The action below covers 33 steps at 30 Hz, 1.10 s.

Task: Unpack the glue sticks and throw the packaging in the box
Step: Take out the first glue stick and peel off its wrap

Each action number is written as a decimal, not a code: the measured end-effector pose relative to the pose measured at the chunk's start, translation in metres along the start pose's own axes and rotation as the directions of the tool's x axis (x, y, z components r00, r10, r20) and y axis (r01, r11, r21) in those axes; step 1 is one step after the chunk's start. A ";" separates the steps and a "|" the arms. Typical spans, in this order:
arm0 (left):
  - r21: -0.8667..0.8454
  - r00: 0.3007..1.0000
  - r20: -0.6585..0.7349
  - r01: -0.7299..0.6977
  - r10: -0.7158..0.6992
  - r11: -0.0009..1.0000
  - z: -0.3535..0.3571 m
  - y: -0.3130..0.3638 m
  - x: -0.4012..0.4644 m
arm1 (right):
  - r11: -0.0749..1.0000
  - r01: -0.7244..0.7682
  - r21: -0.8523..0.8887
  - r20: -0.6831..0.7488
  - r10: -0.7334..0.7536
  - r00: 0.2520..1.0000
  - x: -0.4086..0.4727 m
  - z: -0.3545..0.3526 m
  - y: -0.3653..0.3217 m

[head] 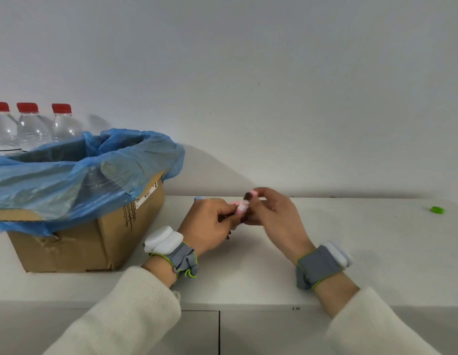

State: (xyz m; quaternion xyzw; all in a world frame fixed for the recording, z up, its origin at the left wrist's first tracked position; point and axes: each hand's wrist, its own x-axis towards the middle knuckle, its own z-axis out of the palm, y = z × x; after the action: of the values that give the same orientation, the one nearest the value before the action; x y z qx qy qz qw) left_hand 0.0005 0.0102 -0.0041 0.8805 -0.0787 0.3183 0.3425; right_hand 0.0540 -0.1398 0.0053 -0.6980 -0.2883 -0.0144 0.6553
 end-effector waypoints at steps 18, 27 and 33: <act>-0.153 0.963 -0.154 0.198 -0.221 0.968 0.003 -0.005 0.003 | 0.764 -0.042 -0.643 -0.006 0.049 0.999 0.002 -0.002 0.012; -0.092 0.966 -0.174 0.178 -0.192 0.980 0.000 -0.002 0.002 | 0.722 -0.102 -0.685 0.012 0.150 0.989 -0.002 -0.004 0.007; -0.160 0.964 -0.151 0.193 -0.217 0.968 -0.002 0.003 0.001 | 0.762 -0.033 -0.647 -0.028 0.020 0.999 -0.002 -0.003 0.004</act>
State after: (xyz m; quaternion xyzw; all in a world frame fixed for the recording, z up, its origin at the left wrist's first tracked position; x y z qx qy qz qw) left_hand -0.0003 0.0091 -0.0005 0.8271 0.0195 0.3474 0.4415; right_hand 0.0550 -0.1432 0.0009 -0.8849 -0.2495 -0.1103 0.3776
